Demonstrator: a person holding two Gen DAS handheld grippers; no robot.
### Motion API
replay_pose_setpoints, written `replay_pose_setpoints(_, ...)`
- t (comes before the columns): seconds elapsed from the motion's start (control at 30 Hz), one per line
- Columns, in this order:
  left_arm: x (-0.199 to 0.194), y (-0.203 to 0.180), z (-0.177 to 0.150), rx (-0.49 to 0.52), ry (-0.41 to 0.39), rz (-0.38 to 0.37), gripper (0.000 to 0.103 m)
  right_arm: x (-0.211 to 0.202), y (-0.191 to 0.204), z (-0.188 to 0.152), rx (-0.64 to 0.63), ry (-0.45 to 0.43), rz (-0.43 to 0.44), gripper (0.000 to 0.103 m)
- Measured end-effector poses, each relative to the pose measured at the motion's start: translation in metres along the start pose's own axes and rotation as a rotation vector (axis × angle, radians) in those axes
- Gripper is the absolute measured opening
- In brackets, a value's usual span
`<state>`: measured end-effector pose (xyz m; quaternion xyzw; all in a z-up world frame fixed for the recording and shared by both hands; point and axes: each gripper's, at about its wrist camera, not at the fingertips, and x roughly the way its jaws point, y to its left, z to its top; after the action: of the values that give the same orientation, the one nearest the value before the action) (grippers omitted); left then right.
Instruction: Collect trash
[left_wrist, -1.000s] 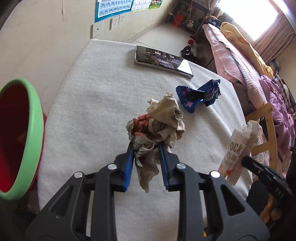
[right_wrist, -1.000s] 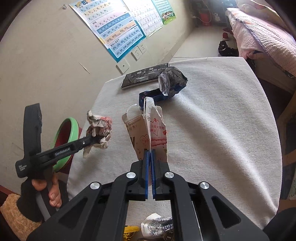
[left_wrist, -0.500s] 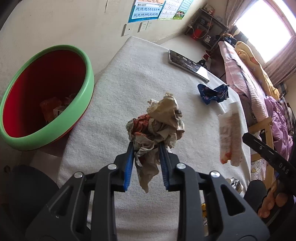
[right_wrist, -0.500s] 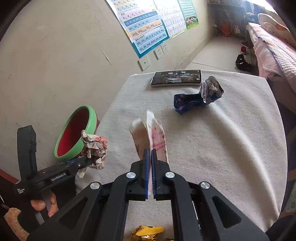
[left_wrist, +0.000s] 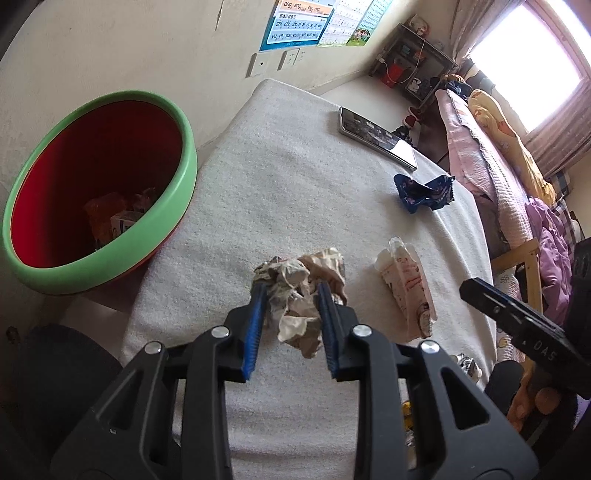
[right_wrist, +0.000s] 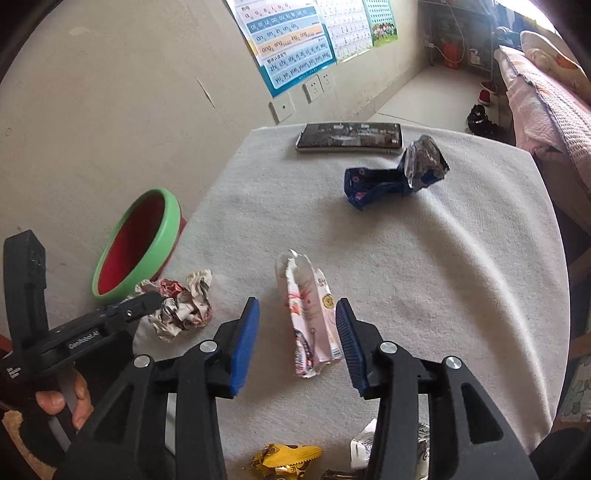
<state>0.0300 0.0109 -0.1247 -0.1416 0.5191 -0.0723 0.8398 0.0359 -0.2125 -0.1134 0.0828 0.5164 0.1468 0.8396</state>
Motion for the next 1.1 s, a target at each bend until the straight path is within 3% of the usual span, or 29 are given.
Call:
replay_pose_setpoints(0.17, 0.006, 0.004, -0.004, -0.008, 0.023, 0.004, 0.031, 0.014, -0.003, -0.006, 0.007, 0.036, -0.011, 0.049)
replay_pose_setpoints(0.27, 0.009, 0.006, -0.006, -0.019, 0.034, 0.007, 0.048, 0.021, -0.003, -0.006, -0.003, 0.051, -0.015, 0.053)
replay_pose_setpoints(0.43, 0.01, 0.007, -0.009, -0.014, 0.038, 0.009, 0.054, 0.036, -0.004, -0.005, -0.003, 0.077, -0.028, 0.054)
replay_pose_setpoints(0.87, 0.018, 0.006, -0.013, 0.032, 0.073, 0.044, 0.057, 0.066, -0.012, -0.01, 0.01, 0.129, -0.039, 0.055)
replay_pose_setpoints(0.9, 0.022, 0.004, -0.013, 0.042, 0.078, 0.048, 0.057, 0.066, -0.011, -0.011, 0.006, 0.133, -0.036, 0.055)
replay_pose_setpoints(0.97, 0.032, 0.002, -0.013, 0.06, 0.1, 0.046, 0.057, 0.068, -0.006, -0.012, -0.018, 0.145, -0.022, 0.043)
replay_pose_setpoints(1.1, 0.04, -0.001, -0.016, 0.069, 0.118, 0.024, 0.056, 0.062, 0.003, -0.013, -0.044, 0.128, -0.009, 0.035)
